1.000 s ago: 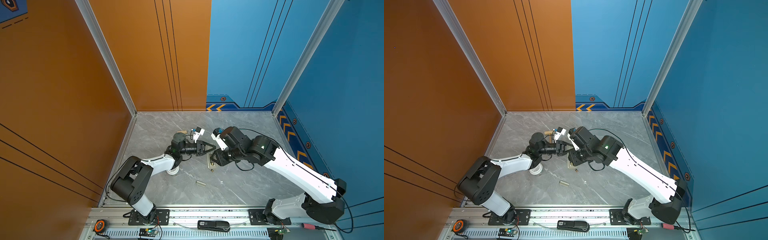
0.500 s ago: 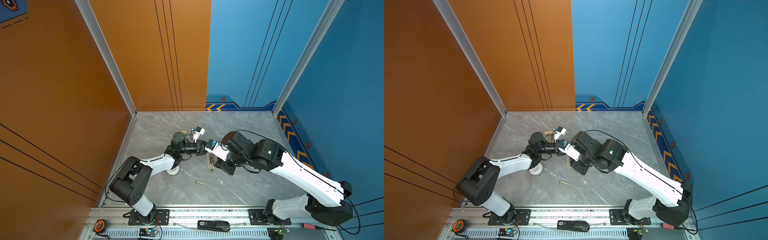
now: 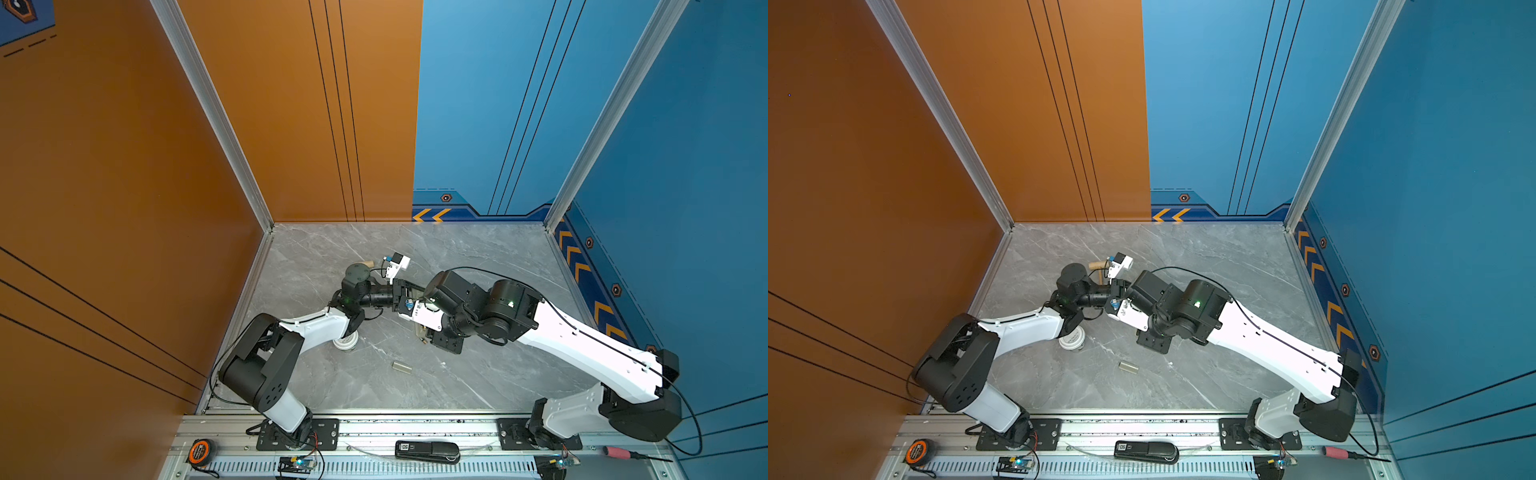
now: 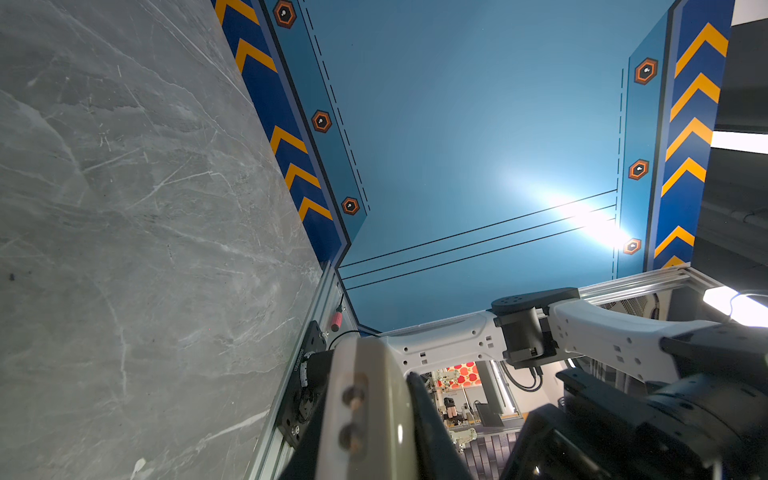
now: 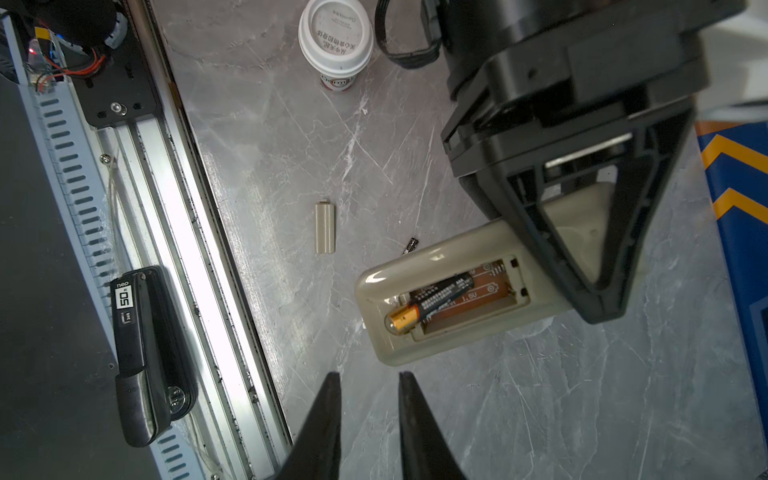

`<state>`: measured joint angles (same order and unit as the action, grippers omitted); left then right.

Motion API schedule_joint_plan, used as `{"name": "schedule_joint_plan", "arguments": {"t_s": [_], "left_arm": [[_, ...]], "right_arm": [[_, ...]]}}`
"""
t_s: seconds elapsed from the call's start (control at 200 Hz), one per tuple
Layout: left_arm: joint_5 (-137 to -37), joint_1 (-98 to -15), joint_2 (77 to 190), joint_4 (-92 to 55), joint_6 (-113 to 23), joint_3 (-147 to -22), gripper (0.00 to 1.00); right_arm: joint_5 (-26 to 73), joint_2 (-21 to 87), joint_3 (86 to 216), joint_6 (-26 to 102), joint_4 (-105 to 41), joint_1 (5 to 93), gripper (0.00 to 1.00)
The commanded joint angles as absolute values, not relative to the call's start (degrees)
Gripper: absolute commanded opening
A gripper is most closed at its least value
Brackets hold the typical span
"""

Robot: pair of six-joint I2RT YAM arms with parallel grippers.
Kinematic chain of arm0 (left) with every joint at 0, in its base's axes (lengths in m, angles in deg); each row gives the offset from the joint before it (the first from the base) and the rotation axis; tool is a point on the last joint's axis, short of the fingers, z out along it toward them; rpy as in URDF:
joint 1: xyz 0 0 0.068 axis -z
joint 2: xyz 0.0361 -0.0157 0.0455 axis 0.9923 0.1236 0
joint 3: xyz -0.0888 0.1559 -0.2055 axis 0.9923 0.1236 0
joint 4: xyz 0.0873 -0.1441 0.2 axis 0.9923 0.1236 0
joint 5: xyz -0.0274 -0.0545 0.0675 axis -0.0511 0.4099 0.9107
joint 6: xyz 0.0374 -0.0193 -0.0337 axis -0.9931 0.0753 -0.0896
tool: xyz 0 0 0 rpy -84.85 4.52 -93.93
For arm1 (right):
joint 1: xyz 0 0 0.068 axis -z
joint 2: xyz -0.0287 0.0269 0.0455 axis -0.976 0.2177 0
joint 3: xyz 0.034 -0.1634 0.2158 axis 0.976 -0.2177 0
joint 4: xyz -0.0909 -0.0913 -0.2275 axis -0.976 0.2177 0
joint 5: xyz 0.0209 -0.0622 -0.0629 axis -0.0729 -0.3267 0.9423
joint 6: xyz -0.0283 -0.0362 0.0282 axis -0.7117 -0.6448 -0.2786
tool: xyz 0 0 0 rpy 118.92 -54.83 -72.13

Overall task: Load the batteries into the remote control
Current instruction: 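Open the right gripper and raise it away from the seated battery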

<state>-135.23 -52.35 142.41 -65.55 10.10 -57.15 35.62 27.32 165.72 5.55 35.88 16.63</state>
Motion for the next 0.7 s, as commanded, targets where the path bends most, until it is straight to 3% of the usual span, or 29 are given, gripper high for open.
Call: {"name": "schedule_joint_plan", "arguments": {"t_s": [0.0, 0.696], "left_arm": [[-136.4, -51.6, 140.8, -67.3, 10.3, -58.3, 0.00], [-136.2, -51.4, 140.6, -67.3, 10.5, -57.9, 0.00]], "right_arm": [[38.1, 28.0, 165.2, 3.6, 36.7, 16.8, 0.23], [38.6, 29.7, 163.9, 2.6, 34.1, 18.3, 0.20]]}}
